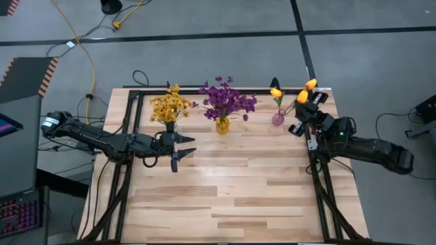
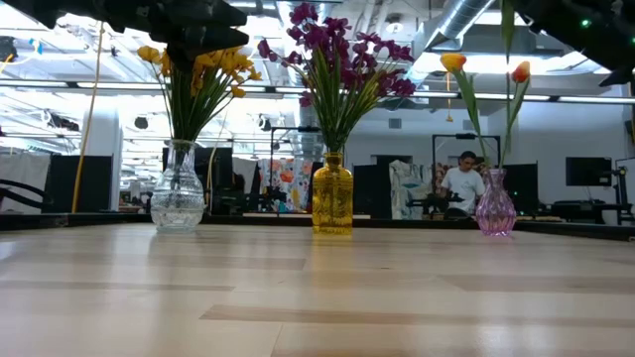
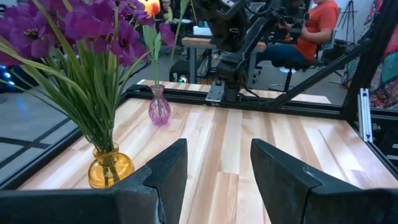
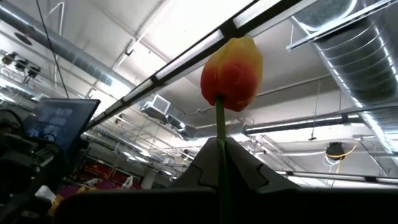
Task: Sort flowers into vase by color
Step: Put the orange flower into the purple vase
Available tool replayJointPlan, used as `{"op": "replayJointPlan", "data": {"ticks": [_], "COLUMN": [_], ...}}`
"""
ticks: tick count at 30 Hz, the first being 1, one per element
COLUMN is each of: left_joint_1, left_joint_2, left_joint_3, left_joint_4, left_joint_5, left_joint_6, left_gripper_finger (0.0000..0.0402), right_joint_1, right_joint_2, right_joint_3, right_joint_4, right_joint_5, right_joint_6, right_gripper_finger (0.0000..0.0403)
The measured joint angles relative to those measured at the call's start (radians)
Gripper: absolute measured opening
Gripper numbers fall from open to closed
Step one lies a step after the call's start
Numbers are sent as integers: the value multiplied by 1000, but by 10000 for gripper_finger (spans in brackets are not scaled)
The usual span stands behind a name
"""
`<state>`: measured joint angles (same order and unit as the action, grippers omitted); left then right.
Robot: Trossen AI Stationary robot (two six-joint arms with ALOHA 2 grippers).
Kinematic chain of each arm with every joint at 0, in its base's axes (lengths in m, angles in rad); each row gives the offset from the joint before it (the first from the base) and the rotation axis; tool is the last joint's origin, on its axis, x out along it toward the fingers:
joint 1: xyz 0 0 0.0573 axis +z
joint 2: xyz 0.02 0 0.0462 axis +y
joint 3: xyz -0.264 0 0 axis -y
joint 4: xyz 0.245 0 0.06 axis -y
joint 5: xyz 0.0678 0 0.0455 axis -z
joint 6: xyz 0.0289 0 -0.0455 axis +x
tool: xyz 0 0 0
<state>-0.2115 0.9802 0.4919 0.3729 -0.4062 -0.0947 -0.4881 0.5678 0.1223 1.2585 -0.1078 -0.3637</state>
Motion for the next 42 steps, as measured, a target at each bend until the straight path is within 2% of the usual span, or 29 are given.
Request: {"op": "replayJointPlan", "data": {"ticks": [13, 26, 42], "left_joint_1": [0, 0, 0], "left_joint_2": [0, 0, 0], "left_joint_3": [0, 0, 0], "left_joint_4": [0, 0, 0], "left_joint_5": [-1, -1, -13], "left_joint_6": [0, -4, -31], "left_gripper_finger": [164, 164, 164], "right_joint_1": [-47, -110, -111], "right_joint_2": [157, 267, 364], "right_joint_3": [0, 2, 2], "right_joint_4": [144, 213, 263], "right_joint_5": [0, 1, 2], "right_joint_6": [6, 49, 50], "right_gripper_finger": [35, 35, 36]}}
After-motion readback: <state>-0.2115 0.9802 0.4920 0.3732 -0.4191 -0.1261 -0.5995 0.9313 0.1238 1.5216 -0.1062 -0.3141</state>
